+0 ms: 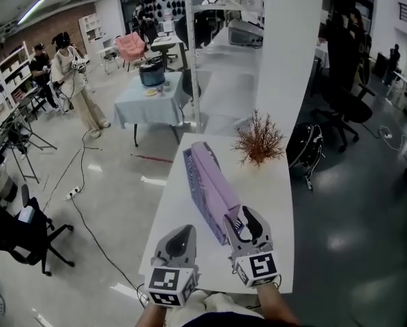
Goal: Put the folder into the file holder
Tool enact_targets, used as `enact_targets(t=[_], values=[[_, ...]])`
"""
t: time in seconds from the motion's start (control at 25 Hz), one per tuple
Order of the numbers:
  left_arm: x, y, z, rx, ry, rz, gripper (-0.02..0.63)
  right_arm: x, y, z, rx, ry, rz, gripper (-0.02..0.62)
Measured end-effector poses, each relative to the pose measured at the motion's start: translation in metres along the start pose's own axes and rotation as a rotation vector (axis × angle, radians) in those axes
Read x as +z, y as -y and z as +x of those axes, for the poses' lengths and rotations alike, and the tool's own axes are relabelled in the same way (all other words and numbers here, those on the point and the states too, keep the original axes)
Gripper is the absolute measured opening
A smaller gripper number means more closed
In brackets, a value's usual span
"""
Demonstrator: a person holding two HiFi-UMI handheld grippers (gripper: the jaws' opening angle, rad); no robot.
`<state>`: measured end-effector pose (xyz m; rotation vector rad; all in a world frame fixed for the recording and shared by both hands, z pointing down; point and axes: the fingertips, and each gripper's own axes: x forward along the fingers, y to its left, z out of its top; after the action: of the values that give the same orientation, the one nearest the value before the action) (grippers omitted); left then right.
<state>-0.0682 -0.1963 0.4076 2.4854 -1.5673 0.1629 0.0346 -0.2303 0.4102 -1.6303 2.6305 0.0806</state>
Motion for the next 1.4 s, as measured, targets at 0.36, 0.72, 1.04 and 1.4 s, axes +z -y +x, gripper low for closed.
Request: enact_targets(t=[0.36,0.72,1.04,1.4], values=[[0.005,0.008,0.005,0.017,0.031,0.011,0.006,0.004,0.006,-0.017,0.016,0.004,-0.002,0.186],[0.001,0.016,0.010,-0.034,0.031,0.026,0.005,-0.003,0.015,-0.029,-0.077,-0.034,-0.050,0.127],[0.004,0.019,0.003,-0.092,0.052,0.042,0.005,0.003,0.014,-0.047,-0.163,-0.058,-0.073,0.057],[0.002,0.028,-0.018,-0.157,0.056,0.046,0.005,0.008,0.005,-0.072,-0.234,-0.060,-0.081,0.002]])
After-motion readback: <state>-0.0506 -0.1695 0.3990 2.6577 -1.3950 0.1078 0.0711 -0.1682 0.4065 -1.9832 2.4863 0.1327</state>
